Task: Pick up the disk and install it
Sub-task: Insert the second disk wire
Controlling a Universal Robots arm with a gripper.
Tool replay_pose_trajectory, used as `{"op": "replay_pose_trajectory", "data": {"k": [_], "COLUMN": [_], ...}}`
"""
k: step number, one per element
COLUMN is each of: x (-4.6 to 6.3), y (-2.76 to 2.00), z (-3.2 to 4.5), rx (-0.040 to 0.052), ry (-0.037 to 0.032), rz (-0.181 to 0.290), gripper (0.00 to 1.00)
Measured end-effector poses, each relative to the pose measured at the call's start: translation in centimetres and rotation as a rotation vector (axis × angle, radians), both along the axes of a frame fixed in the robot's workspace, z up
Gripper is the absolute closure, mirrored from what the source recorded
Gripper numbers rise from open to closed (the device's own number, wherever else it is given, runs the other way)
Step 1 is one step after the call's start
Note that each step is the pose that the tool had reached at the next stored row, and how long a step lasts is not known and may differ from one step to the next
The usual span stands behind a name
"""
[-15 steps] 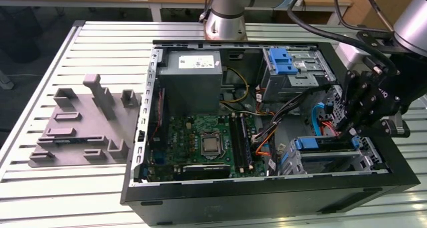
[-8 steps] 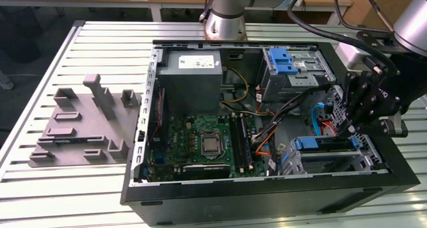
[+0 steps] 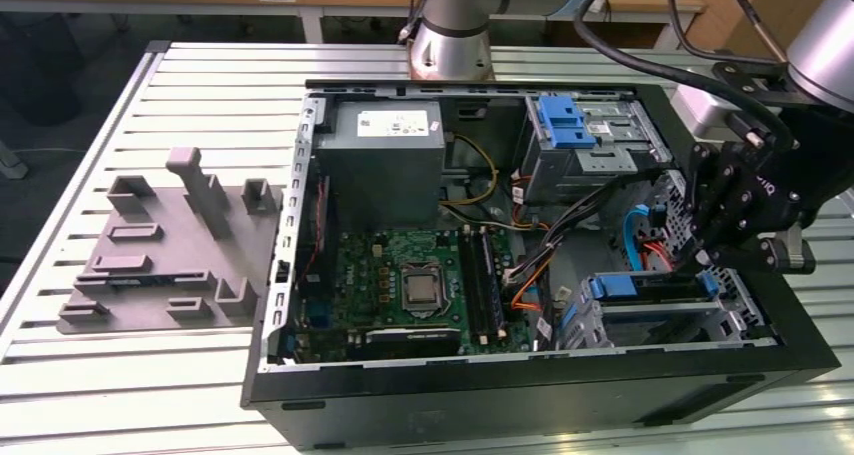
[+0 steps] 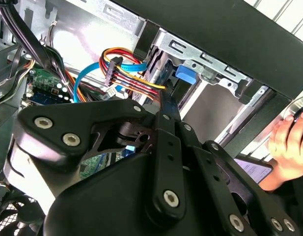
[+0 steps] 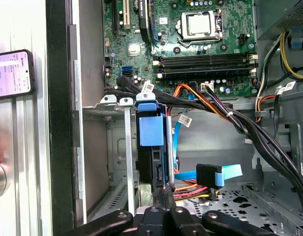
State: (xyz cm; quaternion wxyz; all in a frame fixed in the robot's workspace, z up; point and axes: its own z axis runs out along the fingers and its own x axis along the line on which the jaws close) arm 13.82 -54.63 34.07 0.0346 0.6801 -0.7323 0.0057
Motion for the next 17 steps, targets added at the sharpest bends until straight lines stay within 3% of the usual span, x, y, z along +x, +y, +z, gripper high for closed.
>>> {"op": "replay_pose_trajectory", "data": {"k": [17], "x": [-0.58], "y": [0.0], "z": [-0.01], "rx": [0.0002], "ry": [0.0], "rz": [0.0], "gripper": [0.89]}}
